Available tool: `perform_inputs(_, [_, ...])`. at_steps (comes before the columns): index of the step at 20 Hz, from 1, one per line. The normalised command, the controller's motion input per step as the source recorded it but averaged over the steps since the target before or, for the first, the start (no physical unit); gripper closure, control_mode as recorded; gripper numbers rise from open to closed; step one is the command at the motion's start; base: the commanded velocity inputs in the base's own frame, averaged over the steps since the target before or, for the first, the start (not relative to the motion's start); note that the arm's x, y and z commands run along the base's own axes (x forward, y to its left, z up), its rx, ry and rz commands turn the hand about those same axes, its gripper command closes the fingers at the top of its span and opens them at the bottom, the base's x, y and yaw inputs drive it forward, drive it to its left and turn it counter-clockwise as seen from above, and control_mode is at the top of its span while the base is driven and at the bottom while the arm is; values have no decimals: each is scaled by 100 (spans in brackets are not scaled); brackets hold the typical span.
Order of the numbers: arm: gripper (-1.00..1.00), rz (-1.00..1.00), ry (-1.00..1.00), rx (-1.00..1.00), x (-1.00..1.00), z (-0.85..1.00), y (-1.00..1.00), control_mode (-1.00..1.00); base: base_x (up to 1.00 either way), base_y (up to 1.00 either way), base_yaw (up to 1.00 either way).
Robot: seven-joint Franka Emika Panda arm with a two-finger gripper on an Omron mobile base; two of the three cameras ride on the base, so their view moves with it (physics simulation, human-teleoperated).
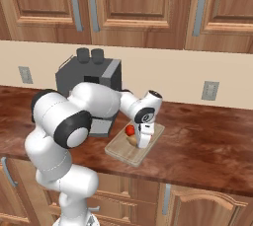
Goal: Place the avocado, onion, tomato, and bell pepper on the cutting board.
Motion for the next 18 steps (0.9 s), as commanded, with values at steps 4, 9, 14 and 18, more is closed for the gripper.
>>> perform_inputs(4, [100, 0, 0, 0, 7, -12, 0, -100, 0, 0, 0])
perform_inputs(9, [100, 0, -1, 0, 2, -9, 0, -100, 0, 0, 0])
perform_inputs(14, [100, 0, -2, 0, 0, -7, 0, -100, 0, 0, 0])
perform_inputs(18, [-100, 0, -4, 0, 0, -2, 0, -100, 0, 0, 0])
